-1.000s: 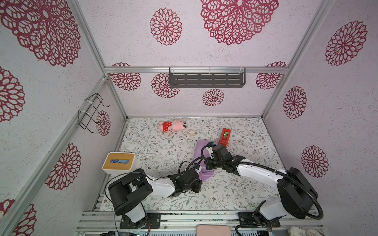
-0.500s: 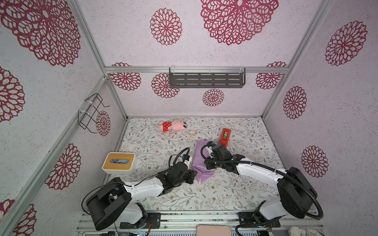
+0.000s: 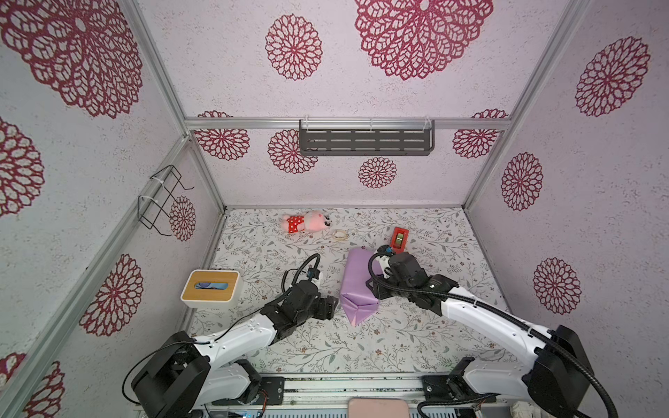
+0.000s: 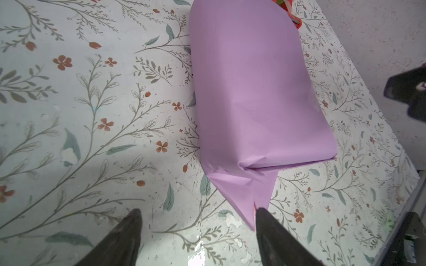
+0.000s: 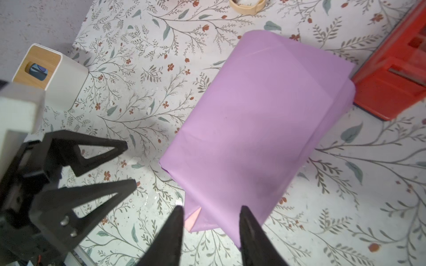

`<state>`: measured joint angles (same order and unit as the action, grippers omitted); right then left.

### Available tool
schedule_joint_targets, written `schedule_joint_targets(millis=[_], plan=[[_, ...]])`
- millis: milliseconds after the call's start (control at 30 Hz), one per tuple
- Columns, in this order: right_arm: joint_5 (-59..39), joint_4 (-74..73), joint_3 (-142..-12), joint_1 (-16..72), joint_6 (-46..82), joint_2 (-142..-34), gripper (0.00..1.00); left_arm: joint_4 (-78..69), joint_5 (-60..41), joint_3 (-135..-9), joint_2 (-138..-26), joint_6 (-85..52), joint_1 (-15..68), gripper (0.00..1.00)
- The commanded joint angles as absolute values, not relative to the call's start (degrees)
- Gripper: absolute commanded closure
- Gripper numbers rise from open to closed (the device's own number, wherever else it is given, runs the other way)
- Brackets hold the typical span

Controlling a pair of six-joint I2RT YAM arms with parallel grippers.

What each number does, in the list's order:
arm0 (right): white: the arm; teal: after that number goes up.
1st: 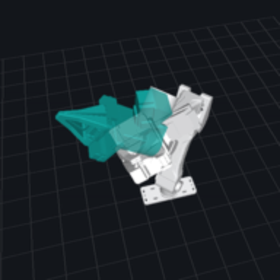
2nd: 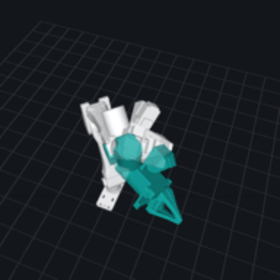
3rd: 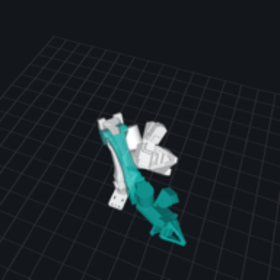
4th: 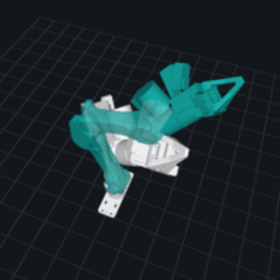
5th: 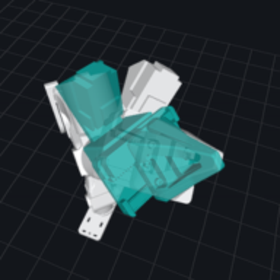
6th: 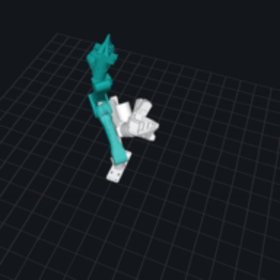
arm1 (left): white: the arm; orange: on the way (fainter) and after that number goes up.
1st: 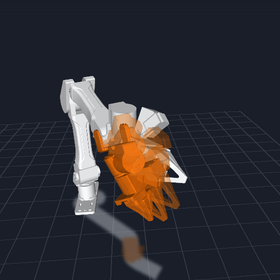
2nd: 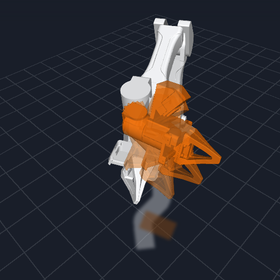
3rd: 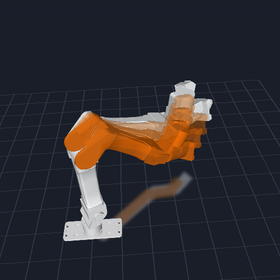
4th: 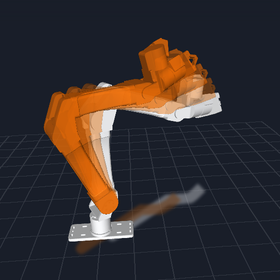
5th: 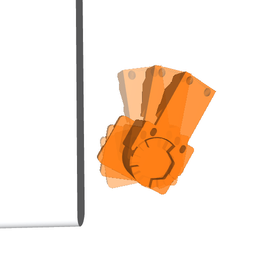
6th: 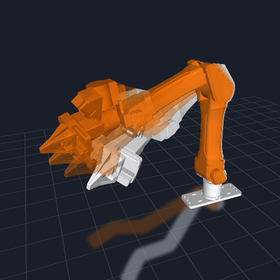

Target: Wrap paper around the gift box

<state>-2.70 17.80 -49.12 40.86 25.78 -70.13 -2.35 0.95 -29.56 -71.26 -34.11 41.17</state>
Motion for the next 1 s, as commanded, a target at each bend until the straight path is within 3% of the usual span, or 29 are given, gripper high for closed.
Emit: schedule_joint_targets(millis=[0,67,167,400,800,967], plan=[[-6.63,15.27,-44.56,35.91,30.56,-67.53,0.37,-7.74,-6.01,-33.65,-74.96,-37.66,37.68,0.16],[-13.24,7.40,-42.43,32.10,35.06,-68.58,0.26,-10.39,-10.00,-36.70,-79.64,-41.64,36.58,0.15],[-15.37,2.27,-42.75,29.23,38.21,-72.44,0.22,-7.20,-12.61,-42.85,-86.95,-44.66,36.08,0.16],[-18.97,-6.61,-42.80,27.47,41.03,-79.89,0.22,-9.00,-16.94,-47.79,-94.61,-48.18,35.94,0.23],[-27.42,-9.75,-51.20,27.68,39.62,-91.80,0.31,-15.73,-18.49,-37.56,-88.12,-52.16,35.96,0.27],[-16.73,5.07,-56.11,27.45,29.25,-89.04,0.28,-7.11,-7.01,-33.27,-77.99,-48.22,35.40,0.19]])
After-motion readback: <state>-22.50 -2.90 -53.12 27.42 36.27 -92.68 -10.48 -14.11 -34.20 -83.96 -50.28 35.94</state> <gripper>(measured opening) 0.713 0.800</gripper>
